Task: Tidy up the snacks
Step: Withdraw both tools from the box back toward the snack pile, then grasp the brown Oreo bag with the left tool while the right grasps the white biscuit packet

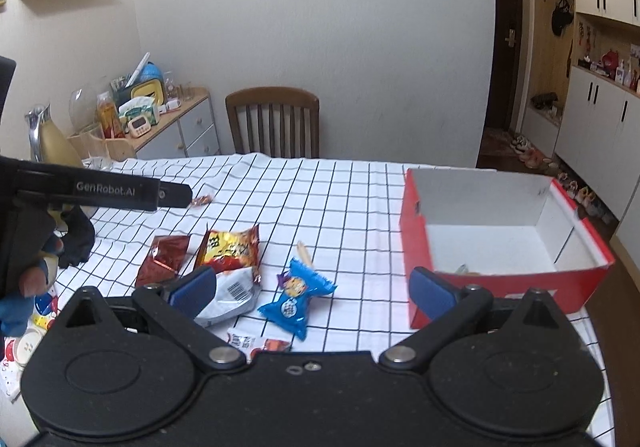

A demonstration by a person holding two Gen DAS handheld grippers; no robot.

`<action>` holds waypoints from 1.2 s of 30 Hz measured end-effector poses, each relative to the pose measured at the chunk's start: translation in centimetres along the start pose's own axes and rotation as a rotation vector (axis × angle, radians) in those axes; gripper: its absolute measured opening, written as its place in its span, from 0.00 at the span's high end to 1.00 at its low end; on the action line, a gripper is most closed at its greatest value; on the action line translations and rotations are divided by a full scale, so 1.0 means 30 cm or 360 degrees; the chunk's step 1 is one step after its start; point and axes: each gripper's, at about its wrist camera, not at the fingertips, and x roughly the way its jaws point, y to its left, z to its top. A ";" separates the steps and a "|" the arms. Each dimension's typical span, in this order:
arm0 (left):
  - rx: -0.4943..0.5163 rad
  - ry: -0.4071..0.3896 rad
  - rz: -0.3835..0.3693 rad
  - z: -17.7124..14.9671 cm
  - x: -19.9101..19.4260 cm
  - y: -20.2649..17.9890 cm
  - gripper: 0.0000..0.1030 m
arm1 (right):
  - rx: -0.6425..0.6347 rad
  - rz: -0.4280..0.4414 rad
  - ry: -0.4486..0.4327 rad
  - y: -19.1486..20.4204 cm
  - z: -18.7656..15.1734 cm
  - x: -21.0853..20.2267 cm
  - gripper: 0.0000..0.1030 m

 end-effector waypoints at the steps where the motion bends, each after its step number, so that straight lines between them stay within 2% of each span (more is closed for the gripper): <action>1: -0.0010 0.0010 0.0016 -0.004 0.010 0.017 0.20 | 0.0001 0.0004 0.0011 0.009 -0.004 0.009 0.00; 12: -0.0108 0.0154 0.0213 -0.061 0.163 0.195 0.20 | -0.0021 0.0030 0.0159 0.105 -0.067 0.140 0.00; 16: -0.0164 0.0228 0.0244 -0.080 0.236 0.255 0.20 | -0.0007 0.0018 0.0232 0.122 -0.096 0.195 0.00; 24: -0.0279 0.0405 0.0228 -0.096 0.375 0.320 0.20 | 0.0013 0.0003 0.0390 0.134 -0.147 0.295 0.00; 31: -0.0283 0.0485 0.0254 -0.114 0.452 0.333 0.20 | 0.0043 -0.0002 0.0503 0.145 -0.175 0.373 0.01; 36: -0.0361 0.0545 0.0242 -0.129 0.491 0.356 0.20 | 0.0025 -0.0014 0.0558 0.165 -0.192 0.414 0.04</action>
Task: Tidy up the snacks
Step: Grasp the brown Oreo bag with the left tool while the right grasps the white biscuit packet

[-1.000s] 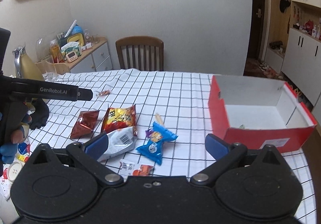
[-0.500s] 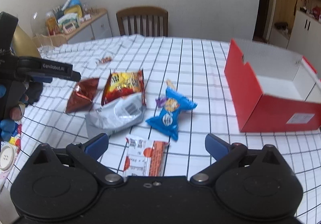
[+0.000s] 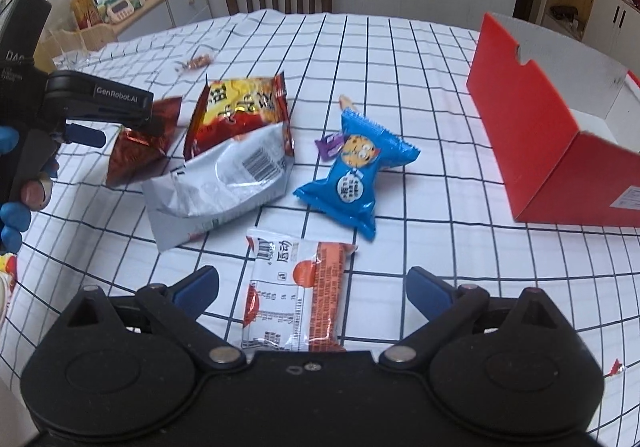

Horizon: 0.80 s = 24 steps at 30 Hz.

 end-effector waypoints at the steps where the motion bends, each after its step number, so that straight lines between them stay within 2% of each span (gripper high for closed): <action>1: -0.0013 0.0008 -0.0012 0.001 0.002 0.001 0.20 | -0.0007 -0.0002 0.0009 0.004 -0.001 0.006 0.04; 7: -0.0037 0.0016 -0.0029 0.012 0.014 -0.002 0.21 | 0.0014 0.0019 0.0077 0.006 -0.008 0.037 0.12; 9: -0.0042 0.0015 -0.0048 0.017 0.013 -0.004 0.21 | 0.0020 0.0021 0.0096 0.006 -0.006 0.045 0.18; 15: -0.0008 0.0025 -0.0068 0.023 0.009 -0.026 0.48 | 0.0003 0.0014 0.0118 0.013 -0.007 0.058 0.30; 16: -0.0012 0.0028 -0.0079 0.024 0.008 -0.025 0.49 | 0.0002 0.0013 0.0122 0.013 -0.007 0.059 0.31; 17: -0.0019 0.0028 -0.0081 0.023 0.006 -0.024 0.50 | 0.0006 0.0022 0.0125 0.012 -0.008 0.058 0.33; 19: -0.0017 0.0027 -0.0074 0.022 0.001 -0.026 0.62 | 0.0005 0.0031 0.0126 0.014 -0.008 0.054 0.41; 24: 0.0003 0.0015 -0.0058 0.000 -0.023 -0.036 0.65 | -0.0015 0.0035 0.0111 0.014 -0.008 0.036 0.52</action>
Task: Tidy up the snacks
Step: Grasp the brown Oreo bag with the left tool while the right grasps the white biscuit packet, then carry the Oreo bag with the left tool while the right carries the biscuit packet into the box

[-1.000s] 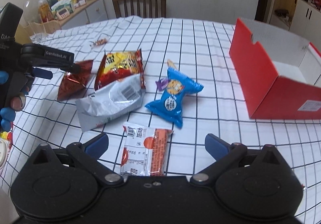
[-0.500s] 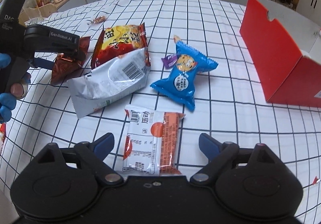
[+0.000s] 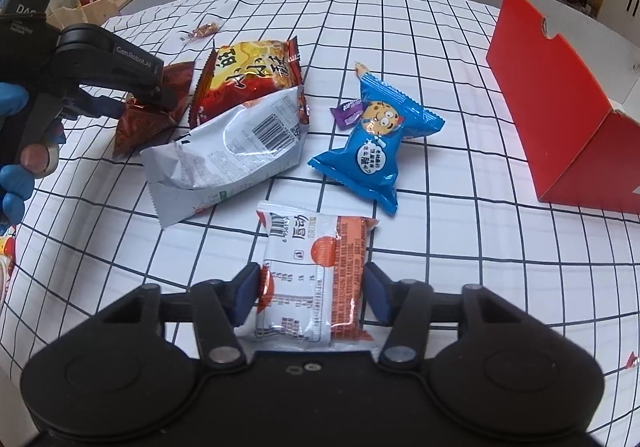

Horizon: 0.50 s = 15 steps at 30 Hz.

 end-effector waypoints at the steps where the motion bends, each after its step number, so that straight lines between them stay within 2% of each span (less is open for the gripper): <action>1: 0.0003 -0.0002 0.0001 -0.004 -0.005 -0.002 0.65 | 0.0000 -0.0001 -0.0003 -0.002 -0.002 -0.004 0.52; 15: 0.0070 -0.0099 -0.0001 -0.080 -0.199 -0.058 0.65 | 0.0041 0.0019 -0.0107 -0.043 -0.022 -0.124 0.53</action>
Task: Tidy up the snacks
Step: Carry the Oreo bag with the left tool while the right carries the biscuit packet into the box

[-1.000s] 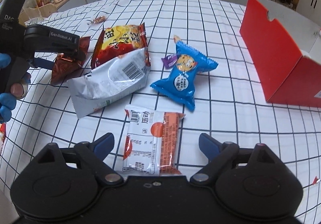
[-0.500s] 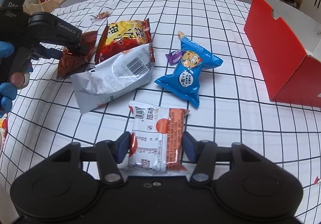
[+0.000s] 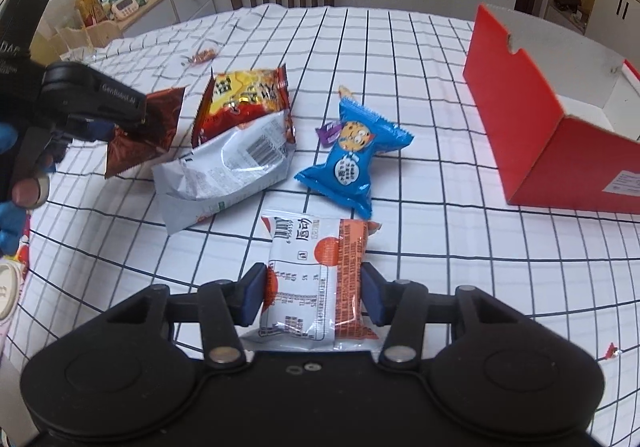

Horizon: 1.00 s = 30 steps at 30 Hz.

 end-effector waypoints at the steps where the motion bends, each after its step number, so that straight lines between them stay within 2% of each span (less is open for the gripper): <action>1: 0.0008 -0.0006 -0.0009 -0.002 -0.018 -0.007 0.65 | 0.0001 0.0006 -0.0011 -0.003 0.002 -0.013 0.53; 15: 0.0100 -0.0037 -0.0185 -0.064 -0.233 -0.163 0.65 | -0.0009 0.0055 -0.0136 -0.072 0.048 -0.213 0.53; 21: 0.0151 -0.0050 -0.0274 -0.071 -0.302 -0.273 0.65 | -0.0025 0.0047 -0.0195 -0.115 0.074 -0.295 0.53; 30: 0.0226 -0.0097 -0.0347 -0.049 -0.370 -0.459 0.65 | -0.0033 -0.0011 -0.0293 -0.229 0.119 -0.399 0.53</action>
